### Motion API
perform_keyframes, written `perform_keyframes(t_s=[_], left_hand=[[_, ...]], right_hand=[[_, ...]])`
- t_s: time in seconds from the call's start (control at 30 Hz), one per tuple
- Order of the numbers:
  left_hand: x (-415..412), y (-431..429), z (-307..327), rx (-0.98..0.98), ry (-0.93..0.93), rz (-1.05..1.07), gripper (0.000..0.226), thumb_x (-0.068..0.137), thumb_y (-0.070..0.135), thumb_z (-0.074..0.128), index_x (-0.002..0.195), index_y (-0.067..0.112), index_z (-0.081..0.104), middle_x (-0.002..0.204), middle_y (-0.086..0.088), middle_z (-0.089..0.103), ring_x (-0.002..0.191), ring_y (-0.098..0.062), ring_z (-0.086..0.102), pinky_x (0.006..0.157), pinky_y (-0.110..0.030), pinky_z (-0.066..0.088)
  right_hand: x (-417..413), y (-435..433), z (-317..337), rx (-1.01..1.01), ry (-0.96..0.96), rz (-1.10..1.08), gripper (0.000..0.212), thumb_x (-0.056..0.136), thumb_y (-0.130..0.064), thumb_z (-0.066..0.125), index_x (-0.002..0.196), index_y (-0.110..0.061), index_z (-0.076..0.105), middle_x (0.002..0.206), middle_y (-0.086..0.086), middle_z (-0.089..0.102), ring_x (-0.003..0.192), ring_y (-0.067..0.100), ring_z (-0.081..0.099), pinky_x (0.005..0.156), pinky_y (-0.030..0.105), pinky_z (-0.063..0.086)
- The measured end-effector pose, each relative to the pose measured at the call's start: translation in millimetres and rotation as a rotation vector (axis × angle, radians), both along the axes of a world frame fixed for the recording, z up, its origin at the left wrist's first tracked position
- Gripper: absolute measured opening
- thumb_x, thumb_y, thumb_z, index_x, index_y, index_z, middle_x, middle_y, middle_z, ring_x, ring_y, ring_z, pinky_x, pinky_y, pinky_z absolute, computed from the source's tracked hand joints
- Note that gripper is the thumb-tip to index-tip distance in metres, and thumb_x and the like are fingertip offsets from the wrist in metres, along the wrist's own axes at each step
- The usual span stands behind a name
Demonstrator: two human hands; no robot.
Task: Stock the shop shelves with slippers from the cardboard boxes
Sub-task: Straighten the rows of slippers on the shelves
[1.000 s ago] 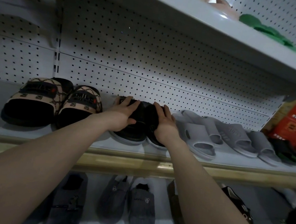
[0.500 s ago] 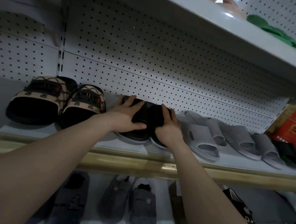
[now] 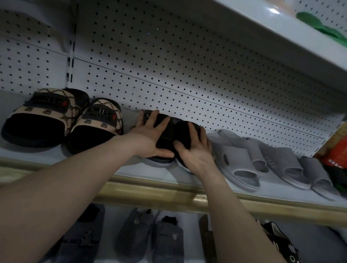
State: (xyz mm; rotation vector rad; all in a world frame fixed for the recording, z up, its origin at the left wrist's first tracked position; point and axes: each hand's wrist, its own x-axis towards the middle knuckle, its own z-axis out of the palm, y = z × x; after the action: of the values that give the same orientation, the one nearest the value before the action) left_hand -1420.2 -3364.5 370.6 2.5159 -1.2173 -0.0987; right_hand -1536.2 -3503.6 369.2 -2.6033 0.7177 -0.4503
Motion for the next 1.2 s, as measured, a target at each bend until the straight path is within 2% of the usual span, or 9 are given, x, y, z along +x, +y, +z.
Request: perform_keyframes(t_s=[0.27,0.53,0.7,0.9,1.03,1.13,1.2], left_hand=[[4.9,-1.1,0.9,-0.016,-0.027,0.006,0.117,0.071,0.072,0.065,0.153,0.035,-0.009,0.159,0.001,-0.021,0.145,-0.040,-0.016,0.120,-0.052,0.014],[0.9,4.7,0.3,-0.026,-0.047,-0.029,0.116,0.072,0.068,0.068,0.154,0.035,-0.006,0.159,0.001,-0.022,0.147,-0.035,-0.005,0.119,-0.043,0.019],[5.5,4.1,-4.7,-0.019,-0.021,-0.051,0.116,0.072,0.071,0.066,0.152,0.038,-0.011,0.158,0.003,-0.025,0.147,-0.038,-0.012,0.120,-0.051,0.017],[0.9,6.3,-4.7,-0.021,-0.019,-0.061,0.111,0.078,0.065,0.064,0.151,0.038,-0.014,0.157,0.004,-0.030,0.144,-0.038,-0.022,0.119,-0.056,0.014],[-8.8,13.4,0.2,-0.028,-0.038,-0.030,0.105,0.083,0.060,0.061,0.153,0.032,-0.012,0.158,-0.001,-0.028,0.144,-0.038,-0.024,0.120,-0.054,0.001],[-11.8,17.1,20.9,-0.053,-0.068,0.010,0.099,0.086,0.059,0.057,0.154,0.025,-0.007,0.161,-0.006,-0.017,0.146,-0.038,-0.017,0.120,-0.051,0.003],[-15.6,19.1,40.4,-0.086,-0.056,0.000,0.093,0.089,0.054,0.057,0.155,0.022,0.000,0.162,-0.010,-0.006,0.148,-0.037,-0.008,0.121,-0.050,0.010]], right_hand=[[1.7,-2.4,-5.8,-0.067,-0.035,-0.017,0.071,0.092,-0.054,0.048,0.152,-0.046,0.011,0.164,-0.005,0.003,0.148,0.033,0.010,0.116,0.056,0.020],[-3.2,1.5,-6.8,-0.093,-0.030,-0.044,0.070,0.093,-0.055,0.047,0.152,-0.046,0.011,0.165,-0.005,0.003,0.148,0.033,0.011,0.115,0.058,0.021],[-1.4,1.7,-6.1,-0.077,-0.021,-0.058,0.068,0.094,-0.055,0.045,0.152,-0.047,0.011,0.165,-0.006,0.001,0.149,0.033,0.009,0.116,0.058,0.018],[0.1,3.2,-5.7,-0.072,-0.037,-0.080,0.070,0.094,-0.054,0.047,0.153,-0.046,0.011,0.165,-0.005,0.002,0.149,0.032,0.009,0.117,0.058,0.017],[-10.9,13.9,5.8,-0.029,-0.003,-0.090,0.072,0.094,-0.060,0.045,0.154,-0.043,0.010,0.165,-0.004,0.001,0.151,0.027,0.003,0.117,0.060,0.016],[-24.8,21.3,30.3,-0.006,0.059,-0.113,0.075,0.089,-0.065,0.033,0.155,-0.039,0.009,0.165,-0.001,0.007,0.150,0.030,0.013,0.115,0.060,0.022],[-34.3,29.1,48.7,0.008,0.083,-0.124,0.078,0.085,-0.064,0.030,0.155,-0.033,0.012,0.160,0.007,0.020,0.144,0.035,0.027,0.113,0.057,0.029]])
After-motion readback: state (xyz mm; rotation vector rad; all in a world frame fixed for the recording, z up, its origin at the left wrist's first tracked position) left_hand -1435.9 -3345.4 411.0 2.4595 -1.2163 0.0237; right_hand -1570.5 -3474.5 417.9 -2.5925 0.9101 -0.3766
